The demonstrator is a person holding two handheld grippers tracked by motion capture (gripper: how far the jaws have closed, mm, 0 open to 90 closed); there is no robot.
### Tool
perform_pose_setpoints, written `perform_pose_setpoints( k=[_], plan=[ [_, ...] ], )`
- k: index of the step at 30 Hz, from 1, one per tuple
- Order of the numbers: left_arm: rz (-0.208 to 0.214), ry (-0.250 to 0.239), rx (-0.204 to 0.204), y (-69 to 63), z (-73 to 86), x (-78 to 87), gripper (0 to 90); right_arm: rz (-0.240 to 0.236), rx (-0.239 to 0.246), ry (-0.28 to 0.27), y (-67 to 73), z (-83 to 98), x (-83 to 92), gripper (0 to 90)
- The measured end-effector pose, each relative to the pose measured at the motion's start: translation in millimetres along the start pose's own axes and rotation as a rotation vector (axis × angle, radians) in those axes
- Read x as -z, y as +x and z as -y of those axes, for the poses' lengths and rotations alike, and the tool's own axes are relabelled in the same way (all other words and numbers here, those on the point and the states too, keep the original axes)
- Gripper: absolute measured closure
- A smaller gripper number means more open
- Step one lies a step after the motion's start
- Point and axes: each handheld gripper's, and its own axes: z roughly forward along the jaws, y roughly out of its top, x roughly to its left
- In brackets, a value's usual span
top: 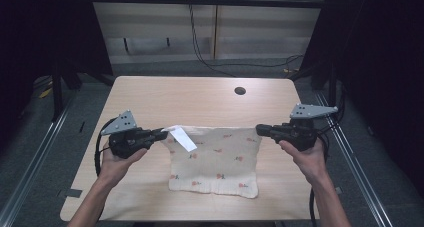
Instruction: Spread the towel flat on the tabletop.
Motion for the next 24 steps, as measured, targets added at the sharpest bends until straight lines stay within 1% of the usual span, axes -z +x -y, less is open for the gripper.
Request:
perform_pose_setpoints(
  k=[2,3,5,8,11,13,15,17,19,21,22,24],
  plan=[
    [0.006,0.007,0.013,2.3,5.1,-2.2,86.3,-0.007,-0.013,0.003,-4.0,4.5,-3.9,87.9],
    [0.001,0.013,0.017,2.5,6.8,-3.2,86.3,-0.002,-0.013,0.010,-5.2,6.3,-6.6,87.9],
    [-0.009,0.031,0.011,3.1,9.3,-6.1,86.2,0.000,-0.016,0.017,-7.6,9.6,-12.8,87.9],
    [-0.012,0.046,0.023,6.9,14.0,-12.4,86.2,0.016,-0.012,0.030,-11.3,12.7,-21.3,87.9],
    [-0.012,0.064,0.029,11.1,17.5,-18.2,86.2,0.027,-0.014,0.039,-15.8,14.0,-27.0,87.9],
    [-0.015,0.071,0.042,14.8,19.1,-22.2,86.3,0.029,-0.013,0.042,-19.5,14.0,-30.6,87.8],
    [-0.021,0.068,0.050,18.5,19.8,-25.4,86.2,0.031,-0.015,0.041,-23.1,14.0,-34.2,87.8],
    [-0.025,0.069,0.049,21.4,19.0,-27.2,86.2,0.032,-0.010,0.047,-27.1,13.8,-38.6,87.8],
    [-0.025,0.054,0.068,24.9,18.8,-29.6,86.1,0.043,-0.016,0.052,-30.9,13.4,-41.4,87.8],
    [-0.029,0.065,0.069,27.9,19.3,-33.2,86.0,0.044,-0.015,0.051,-35.7,13.5,-44.3,87.6],
    [-0.032,0.069,0.074,29.3,20.2,-35.2,85.9,0.039,-0.016,0.049,-38.4,13.8,-45.9,87.6],
    [-0.040,0.082,0.092,33.7,22.4,-39.5,85.5,0.047,-0.014,0.053,-43.0,15.0,-49.4,87.2]
  ],
)
